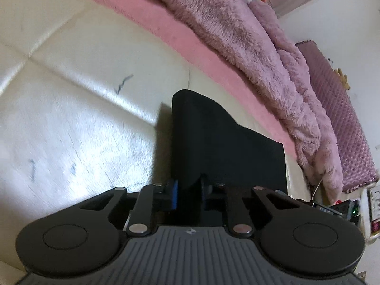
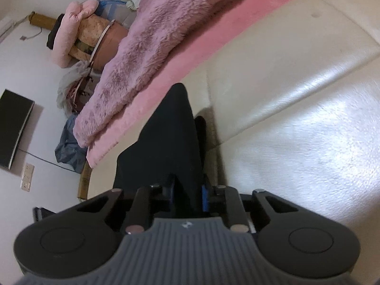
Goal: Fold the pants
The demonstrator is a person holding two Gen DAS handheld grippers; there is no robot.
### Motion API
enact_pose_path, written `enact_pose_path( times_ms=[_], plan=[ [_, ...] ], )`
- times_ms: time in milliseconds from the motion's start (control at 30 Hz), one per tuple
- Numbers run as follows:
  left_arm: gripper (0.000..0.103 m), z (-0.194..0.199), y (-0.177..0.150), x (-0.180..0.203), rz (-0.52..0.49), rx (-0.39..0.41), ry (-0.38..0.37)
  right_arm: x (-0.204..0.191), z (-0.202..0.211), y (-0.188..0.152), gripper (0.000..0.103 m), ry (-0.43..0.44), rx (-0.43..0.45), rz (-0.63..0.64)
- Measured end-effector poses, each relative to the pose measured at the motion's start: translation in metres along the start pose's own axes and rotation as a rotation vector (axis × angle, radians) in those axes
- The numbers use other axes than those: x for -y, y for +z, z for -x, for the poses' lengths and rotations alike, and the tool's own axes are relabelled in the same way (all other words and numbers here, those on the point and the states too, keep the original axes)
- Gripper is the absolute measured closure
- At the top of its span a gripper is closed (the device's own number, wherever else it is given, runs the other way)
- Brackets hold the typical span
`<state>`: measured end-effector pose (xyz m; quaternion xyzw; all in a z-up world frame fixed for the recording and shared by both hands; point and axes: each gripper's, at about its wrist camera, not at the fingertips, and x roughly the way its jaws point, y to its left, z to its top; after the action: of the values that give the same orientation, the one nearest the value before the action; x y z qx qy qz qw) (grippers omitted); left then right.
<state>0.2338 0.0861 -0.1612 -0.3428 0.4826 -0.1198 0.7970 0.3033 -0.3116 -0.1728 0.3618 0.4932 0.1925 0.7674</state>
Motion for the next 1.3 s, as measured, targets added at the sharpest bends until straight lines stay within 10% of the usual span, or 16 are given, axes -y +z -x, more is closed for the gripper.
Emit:
enact_pose_path(
  times_ms=[867, 1300],
  plan=[
    [0.075, 0.051, 0.111, -0.084, -0.12, -0.004, 0.188, -0.127, -0.127, -0.02, 0.087, -0.055, -0.079, 0.143],
    [0.046, 0.117, 0.043, 0.02, -0.475, 0.294, 0.517, -0.212, -0.057, -0.07, 0.023, -0.3, 0.156, 0.649]
  ],
)
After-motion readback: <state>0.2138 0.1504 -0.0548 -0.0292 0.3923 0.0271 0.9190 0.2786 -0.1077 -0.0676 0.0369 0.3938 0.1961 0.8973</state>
